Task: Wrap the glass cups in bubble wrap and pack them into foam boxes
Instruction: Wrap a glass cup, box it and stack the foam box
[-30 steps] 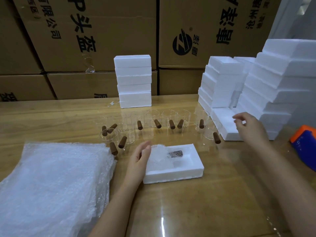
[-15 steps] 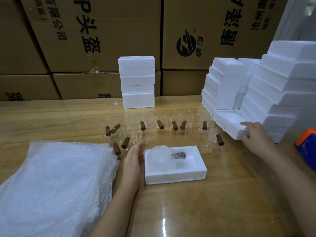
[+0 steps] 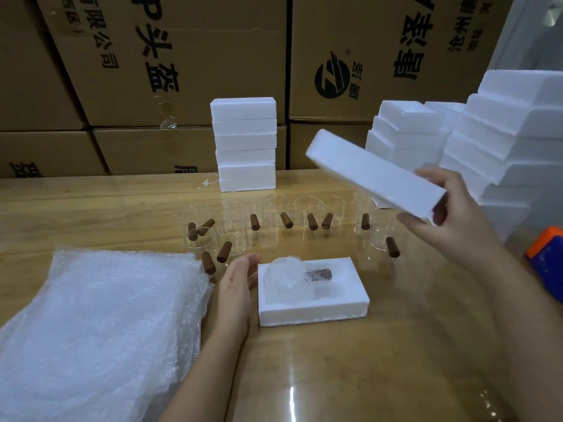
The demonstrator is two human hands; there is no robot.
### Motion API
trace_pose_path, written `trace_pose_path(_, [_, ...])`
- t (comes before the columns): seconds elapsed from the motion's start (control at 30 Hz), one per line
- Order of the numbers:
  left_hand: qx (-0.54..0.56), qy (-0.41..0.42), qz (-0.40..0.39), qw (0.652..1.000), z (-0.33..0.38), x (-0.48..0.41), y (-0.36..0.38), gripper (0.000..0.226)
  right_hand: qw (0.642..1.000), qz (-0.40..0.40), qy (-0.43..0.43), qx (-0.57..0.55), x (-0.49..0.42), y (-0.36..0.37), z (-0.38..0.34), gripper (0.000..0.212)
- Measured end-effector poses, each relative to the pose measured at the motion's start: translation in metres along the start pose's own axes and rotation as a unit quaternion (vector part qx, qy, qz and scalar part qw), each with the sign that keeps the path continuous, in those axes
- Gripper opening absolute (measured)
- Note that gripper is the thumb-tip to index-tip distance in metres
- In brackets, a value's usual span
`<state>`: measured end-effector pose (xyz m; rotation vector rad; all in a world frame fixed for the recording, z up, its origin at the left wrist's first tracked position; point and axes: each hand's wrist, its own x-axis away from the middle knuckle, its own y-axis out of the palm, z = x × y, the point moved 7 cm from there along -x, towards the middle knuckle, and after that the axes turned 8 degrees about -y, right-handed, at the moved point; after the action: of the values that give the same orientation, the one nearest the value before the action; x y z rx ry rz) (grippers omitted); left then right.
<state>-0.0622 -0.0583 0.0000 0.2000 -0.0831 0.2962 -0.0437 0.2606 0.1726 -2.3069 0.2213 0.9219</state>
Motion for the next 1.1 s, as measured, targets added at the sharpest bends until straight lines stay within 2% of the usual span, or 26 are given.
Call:
trace_pose_path(0.1, [0.022,0.000,-0.006,1.000,0.001,-0.001,0.000,0.027,0.974,-0.001,0.084,-0.209,0.010,0.028,0.000,0.033])
trace_pose_path(0.2, [0.029,0.013,-0.013,0.999,0.002,0.000,0.000,0.023,0.940,-0.053,0.162,-0.295,0.023,0.063,0.010,0.020])
trace_pose_path(0.3, [0.040,0.013,-0.028,0.999,0.004,0.000,-0.001,0.025,0.914,-0.094,0.247,-0.307,0.042,0.092,0.030,0.036])
trace_pose_path(0.37, [0.028,0.006,-0.043,0.999,0.005,0.000,0.000,0.025,0.904,-0.139,0.275,-0.297,0.055,0.106,0.037,0.043])
trace_pose_path(0.47, [0.069,-0.035,-0.074,0.994,0.006,0.005,0.006,0.064,0.895,-0.171,0.302,-0.280,0.066,0.115,0.047,0.039])
trace_pose_path(0.5, [0.082,-0.034,-0.079,0.993,0.007,0.006,0.007,0.069,0.894,-0.172,0.306,-0.278,0.067,0.116,0.050,0.038])
trace_pose_path(0.53, [0.081,-0.026,-0.084,0.993,0.010,0.007,0.008,0.068,0.895,-0.171,0.307,-0.275,0.069,0.116,0.052,0.037])
trace_pose_path(0.63, [0.043,-0.006,-0.099,0.994,0.014,0.007,0.011,0.043,0.897,-0.159,0.305,-0.276,0.071,0.117,0.055,0.037])
trace_pose_path(0.73, [0.019,0.033,-0.125,0.991,0.014,0.007,0.012,0.054,0.903,-0.128,0.302,-0.278,0.070,0.119,0.055,0.035])
trace_pose_path(0.83, [0.042,0.035,-0.108,0.993,0.011,0.009,0.009,0.062,0.906,-0.060,0.324,-0.264,0.069,0.120,0.065,0.027])
trace_pose_path(1.0, [0.034,0.013,-0.087,0.996,0.006,0.007,0.008,0.055,0.899,-0.013,0.345,-0.270,0.070,0.124,0.068,0.014])
trace_pose_path(1.1, [0.032,0.000,-0.083,0.996,0.005,0.007,0.009,0.046,0.893,-0.006,0.357,-0.274,0.070,0.126,0.071,0.013])
